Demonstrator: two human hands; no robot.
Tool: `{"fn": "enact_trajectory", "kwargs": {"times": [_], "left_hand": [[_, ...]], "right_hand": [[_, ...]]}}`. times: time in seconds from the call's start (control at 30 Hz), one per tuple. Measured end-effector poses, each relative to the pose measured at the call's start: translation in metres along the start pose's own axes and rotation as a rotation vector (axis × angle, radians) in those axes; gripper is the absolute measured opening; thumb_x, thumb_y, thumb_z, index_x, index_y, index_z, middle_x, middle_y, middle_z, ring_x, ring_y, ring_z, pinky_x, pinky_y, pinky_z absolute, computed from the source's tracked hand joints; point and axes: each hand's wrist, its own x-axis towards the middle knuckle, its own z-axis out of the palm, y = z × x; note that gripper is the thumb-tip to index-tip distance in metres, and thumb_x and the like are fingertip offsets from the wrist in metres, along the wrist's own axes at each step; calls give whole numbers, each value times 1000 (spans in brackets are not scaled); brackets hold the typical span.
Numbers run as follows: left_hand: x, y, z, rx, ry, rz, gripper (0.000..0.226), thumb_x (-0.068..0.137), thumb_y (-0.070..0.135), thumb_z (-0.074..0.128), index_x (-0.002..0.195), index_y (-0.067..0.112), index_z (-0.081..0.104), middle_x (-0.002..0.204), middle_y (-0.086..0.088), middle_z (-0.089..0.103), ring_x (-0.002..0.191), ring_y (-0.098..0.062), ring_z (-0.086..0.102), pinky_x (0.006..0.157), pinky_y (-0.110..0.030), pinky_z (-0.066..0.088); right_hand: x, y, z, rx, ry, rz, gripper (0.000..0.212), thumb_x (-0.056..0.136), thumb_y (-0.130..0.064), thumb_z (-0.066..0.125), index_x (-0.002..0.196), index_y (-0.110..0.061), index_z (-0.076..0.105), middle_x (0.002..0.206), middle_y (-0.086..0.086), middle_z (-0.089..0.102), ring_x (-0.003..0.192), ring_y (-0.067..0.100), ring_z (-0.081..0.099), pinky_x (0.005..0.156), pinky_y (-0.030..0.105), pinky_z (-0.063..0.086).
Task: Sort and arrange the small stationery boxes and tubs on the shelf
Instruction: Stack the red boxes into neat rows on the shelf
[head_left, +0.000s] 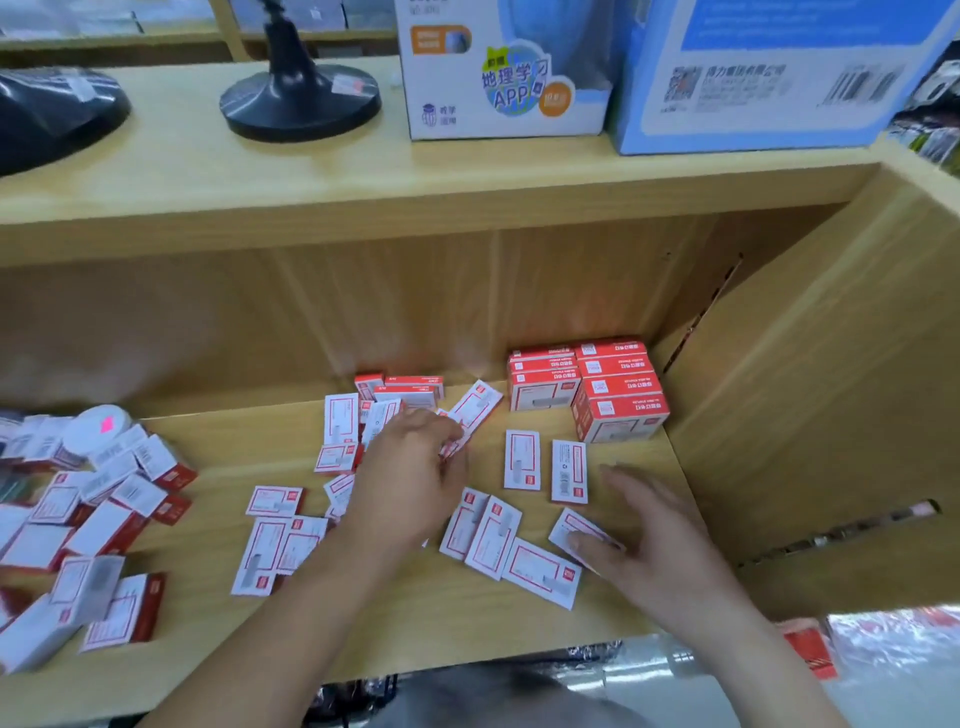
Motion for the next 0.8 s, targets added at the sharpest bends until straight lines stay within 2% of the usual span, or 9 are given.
{"fn": "enact_trajectory", "kwargs": {"times": [0.1, 0.17, 0.2, 0.27, 0.37, 0.5, 0.6, 0.7, 0.8], "left_hand": [[-60, -4, -12, 131, -35, 1, 36, 80, 49, 66, 108, 27, 74, 123, 1, 67, 116, -29, 59, 96, -50, 49], [-99, -8, -19, 310, -126, -104, 66, 74, 69, 61, 132, 37, 62, 154, -1, 47, 142, -37, 39, 110, -64, 34], [-113, -12, -21, 375, -177, -156, 77, 73, 74, 58, 142, 42, 51, 164, -1, 33, 148, -40, 29, 109, -71, 27], [-129, -24, -21, 412, -221, -207, 83, 76, 76, 54, 151, 47, 36, 170, 1, 12, 152, -42, 17, 106, -76, 25], [-131, -37, -23, 336, -188, -179, 70, 87, 63, 53, 152, 48, 34, 171, 4, 7, 154, -37, 13, 107, -75, 25], [-134, -61, -28, 197, -136, -117, 58, 90, 38, 55, 147, 44, 44, 169, 8, 16, 155, -29, 17, 110, -71, 25], [-134, -72, -36, 85, -69, -72, 68, 82, 17, 62, 144, 43, 47, 166, 9, 26, 154, -24, 24, 112, -69, 25], [-126, -71, -44, 5, 26, -53, 59, 80, 15, 67, 133, 39, 56, 160, 8, 37, 152, -17, 28, 117, -66, 16], [-101, -71, -48, -121, 80, 53, 43, 89, 19, 68, 130, 27, 63, 159, -1, 41, 149, -25, 35, 117, -57, 30]], "right_hand": [[-7, -14, 23, -280, -124, 27, 112, 66, -73, 74, 156, -47, 12, 166, -9, -1, 153, 15, -6, 122, 38, 16], [-13, -29, 47, -471, -168, 41, 116, 68, -80, 64, 152, -53, -10, 164, -4, -23, 151, 27, -18, 122, 48, 12], [-17, -33, 61, -504, -162, 39, 109, 72, -78, 61, 151, -55, -11, 164, -2, -25, 151, 33, -17, 121, 52, 14], [-20, -37, 83, -518, -79, -22, 92, 77, -67, 60, 155, -49, 14, 168, 9, -6, 151, 45, 3, 116, 60, 22], [-15, -30, 104, -412, 44, -98, 82, 69, -54, 69, 144, -25, 52, 160, 20, 31, 139, 54, 32, 107, 66, 37], [-7, -31, 123, -344, 90, -239, 79, 69, -42, 87, 138, -18, 59, 155, 19, 40, 135, 54, 39, 106, 62, 41], [-6, -43, 133, -294, 100, -219, 86, 62, -50, 90, 139, -27, 59, 156, 6, 44, 138, 41, 43, 95, 54, 53], [-8, -55, 137, -323, 142, -219, 90, 63, -77, 67, 140, -31, 56, 153, -3, 47, 138, 30, 46, 80, 48, 59], [-7, -57, 129, -346, 156, -259, 100, 65, -94, 45, 140, -28, 55, 146, -3, 52, 129, 24, 50, 77, 44, 59]]}}
